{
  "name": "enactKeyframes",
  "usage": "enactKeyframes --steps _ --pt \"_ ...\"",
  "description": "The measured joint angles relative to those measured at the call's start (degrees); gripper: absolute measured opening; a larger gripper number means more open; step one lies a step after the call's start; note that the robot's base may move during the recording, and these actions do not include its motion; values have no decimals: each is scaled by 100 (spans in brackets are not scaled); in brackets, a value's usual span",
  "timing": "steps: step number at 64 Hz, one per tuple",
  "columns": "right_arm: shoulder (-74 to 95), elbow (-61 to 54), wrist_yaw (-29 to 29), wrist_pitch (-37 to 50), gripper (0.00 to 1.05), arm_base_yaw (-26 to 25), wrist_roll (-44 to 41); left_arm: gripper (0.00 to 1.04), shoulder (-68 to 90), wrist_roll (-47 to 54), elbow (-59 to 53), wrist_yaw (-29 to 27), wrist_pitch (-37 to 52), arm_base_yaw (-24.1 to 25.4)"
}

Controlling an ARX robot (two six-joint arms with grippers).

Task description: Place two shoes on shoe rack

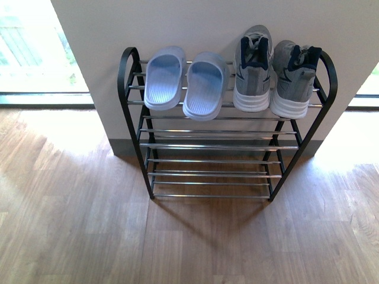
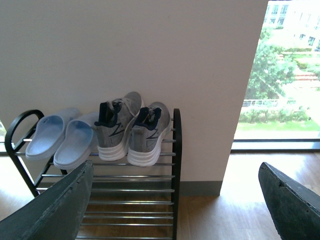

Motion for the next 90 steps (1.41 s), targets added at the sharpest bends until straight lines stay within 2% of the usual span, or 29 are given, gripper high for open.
enactKeyframes --steps 90 --pt "7 0 0 0 96 0 0 95 0 0 0 2 0 0"
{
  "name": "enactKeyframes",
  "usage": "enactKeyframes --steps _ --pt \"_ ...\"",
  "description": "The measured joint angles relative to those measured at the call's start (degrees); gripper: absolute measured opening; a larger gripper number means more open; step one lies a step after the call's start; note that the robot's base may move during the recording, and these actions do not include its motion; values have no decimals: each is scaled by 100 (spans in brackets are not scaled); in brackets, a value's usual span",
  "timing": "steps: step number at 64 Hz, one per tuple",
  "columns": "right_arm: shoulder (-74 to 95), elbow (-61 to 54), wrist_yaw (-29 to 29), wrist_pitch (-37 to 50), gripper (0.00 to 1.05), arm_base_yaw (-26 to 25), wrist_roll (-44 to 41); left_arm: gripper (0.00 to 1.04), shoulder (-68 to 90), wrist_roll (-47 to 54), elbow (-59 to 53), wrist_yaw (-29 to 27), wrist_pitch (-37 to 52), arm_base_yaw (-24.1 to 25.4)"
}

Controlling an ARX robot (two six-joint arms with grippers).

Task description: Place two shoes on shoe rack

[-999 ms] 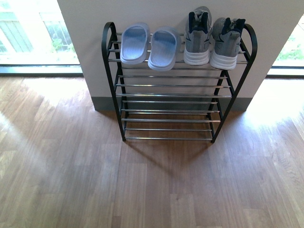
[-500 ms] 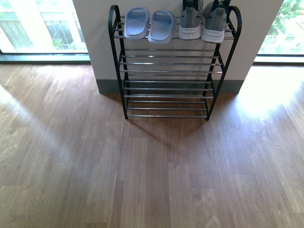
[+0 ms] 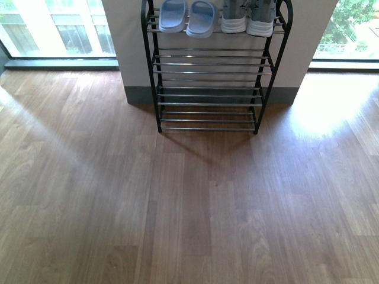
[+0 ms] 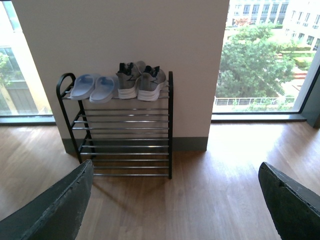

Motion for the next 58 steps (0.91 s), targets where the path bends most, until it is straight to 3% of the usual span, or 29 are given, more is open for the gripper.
enactKeyframes --steps 58 --pt "-4 0 -2 0 96 0 0 95 0 0 0 -2 0 0"
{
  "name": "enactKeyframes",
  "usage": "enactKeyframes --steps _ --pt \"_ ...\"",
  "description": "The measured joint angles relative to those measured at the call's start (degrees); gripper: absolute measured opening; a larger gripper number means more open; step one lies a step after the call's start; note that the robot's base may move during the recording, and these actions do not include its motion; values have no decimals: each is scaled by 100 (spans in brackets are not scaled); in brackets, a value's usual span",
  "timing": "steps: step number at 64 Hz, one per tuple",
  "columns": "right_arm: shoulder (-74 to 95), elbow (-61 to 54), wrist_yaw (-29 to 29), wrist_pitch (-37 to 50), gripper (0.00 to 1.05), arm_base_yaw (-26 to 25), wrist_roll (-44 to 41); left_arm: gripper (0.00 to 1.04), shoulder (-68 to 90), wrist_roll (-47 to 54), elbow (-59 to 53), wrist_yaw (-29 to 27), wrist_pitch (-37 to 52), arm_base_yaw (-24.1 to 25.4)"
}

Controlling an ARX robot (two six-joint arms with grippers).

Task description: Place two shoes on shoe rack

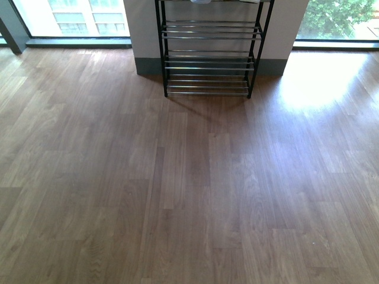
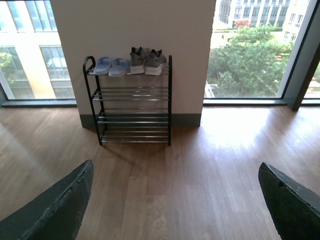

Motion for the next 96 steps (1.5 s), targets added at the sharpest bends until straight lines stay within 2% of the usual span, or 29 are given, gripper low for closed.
enactKeyframes --steps 96 --pt "-4 0 0 0 96 0 0 95 0 4 0 0 0 -2"
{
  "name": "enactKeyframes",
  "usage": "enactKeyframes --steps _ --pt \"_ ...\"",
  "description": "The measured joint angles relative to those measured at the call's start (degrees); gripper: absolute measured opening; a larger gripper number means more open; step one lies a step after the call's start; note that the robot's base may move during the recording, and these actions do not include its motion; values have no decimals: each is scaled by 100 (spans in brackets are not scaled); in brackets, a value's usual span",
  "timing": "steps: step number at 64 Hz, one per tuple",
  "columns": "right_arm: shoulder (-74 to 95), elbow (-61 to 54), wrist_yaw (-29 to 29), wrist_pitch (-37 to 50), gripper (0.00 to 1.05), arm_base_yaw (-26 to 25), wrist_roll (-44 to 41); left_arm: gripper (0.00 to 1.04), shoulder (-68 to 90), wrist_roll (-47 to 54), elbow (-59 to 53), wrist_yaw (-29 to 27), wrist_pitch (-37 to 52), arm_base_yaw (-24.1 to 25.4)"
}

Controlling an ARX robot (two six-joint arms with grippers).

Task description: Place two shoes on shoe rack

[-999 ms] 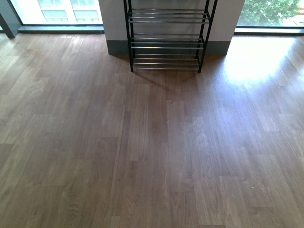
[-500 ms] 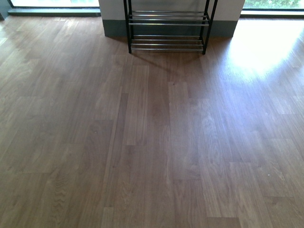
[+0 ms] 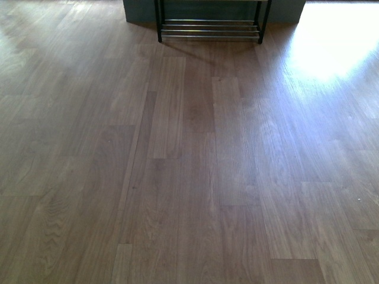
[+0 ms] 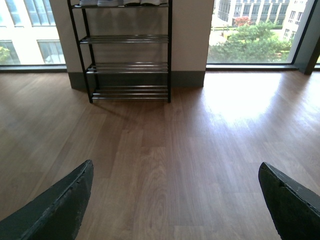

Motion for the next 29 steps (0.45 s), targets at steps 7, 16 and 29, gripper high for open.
enactKeyframes --steps 7,16,29 --pt "0 0 0 0 96 0 0 95 0 0 0 0 0 2" --pt "0 0 0 0 96 0 0 95 0 0 0 0 0 2" --pt "0 0 0 0 96 0 0 95 0 0 0 0 0 2"
